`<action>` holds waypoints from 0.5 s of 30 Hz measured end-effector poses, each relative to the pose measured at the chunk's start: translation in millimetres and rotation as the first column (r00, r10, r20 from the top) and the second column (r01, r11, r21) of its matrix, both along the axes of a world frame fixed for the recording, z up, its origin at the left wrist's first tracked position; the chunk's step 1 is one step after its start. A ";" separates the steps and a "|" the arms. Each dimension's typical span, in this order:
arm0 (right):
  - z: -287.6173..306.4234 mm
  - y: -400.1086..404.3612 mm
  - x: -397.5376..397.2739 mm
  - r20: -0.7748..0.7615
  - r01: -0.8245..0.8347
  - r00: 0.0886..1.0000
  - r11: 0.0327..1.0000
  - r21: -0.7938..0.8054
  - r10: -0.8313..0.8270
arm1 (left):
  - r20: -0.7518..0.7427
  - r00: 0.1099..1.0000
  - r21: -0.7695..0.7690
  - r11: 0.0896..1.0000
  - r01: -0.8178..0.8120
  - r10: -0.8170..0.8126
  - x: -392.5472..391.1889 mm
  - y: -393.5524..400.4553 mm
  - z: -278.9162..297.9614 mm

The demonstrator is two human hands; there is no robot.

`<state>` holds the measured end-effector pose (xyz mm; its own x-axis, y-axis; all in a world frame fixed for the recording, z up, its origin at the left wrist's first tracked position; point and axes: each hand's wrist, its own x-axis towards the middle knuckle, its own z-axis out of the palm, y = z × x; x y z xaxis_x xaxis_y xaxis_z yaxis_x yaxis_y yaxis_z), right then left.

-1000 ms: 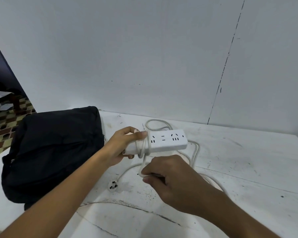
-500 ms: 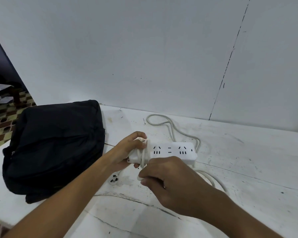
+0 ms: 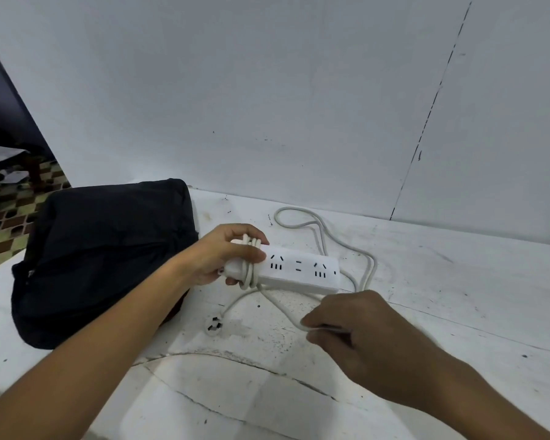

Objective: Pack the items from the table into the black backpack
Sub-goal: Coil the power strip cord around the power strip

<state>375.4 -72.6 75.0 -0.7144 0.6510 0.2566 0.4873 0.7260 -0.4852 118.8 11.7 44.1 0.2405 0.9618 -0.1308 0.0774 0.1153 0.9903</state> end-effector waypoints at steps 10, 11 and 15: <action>74.9 54.3 -1.1 -0.188 0.026 0.982 1.000 0.014 -0.023 | -0.154 0.945 0.186 0.930 0.316 -0.290 41.0 -43.7 23.1; 77.8 64.2 -1.3 -0.246 0.002 0.969 0.993 -0.116 -0.031 | -0.137 0.943 0.230 0.917 0.327 -0.302 43.8 -47.1 25.9; 62.7 98.2 -3.3 -0.405 -0.084 0.910 0.920 -0.383 -0.086 | 0.132 0.950 0.307 0.923 0.231 -0.282 51.0 -51.3 33.5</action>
<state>372.1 25.7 137.8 -0.6009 0.7583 0.2526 0.1864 0.4402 -0.8783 169.8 -39.6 77.6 0.4777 0.8545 0.2039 -0.1066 -0.1740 0.9790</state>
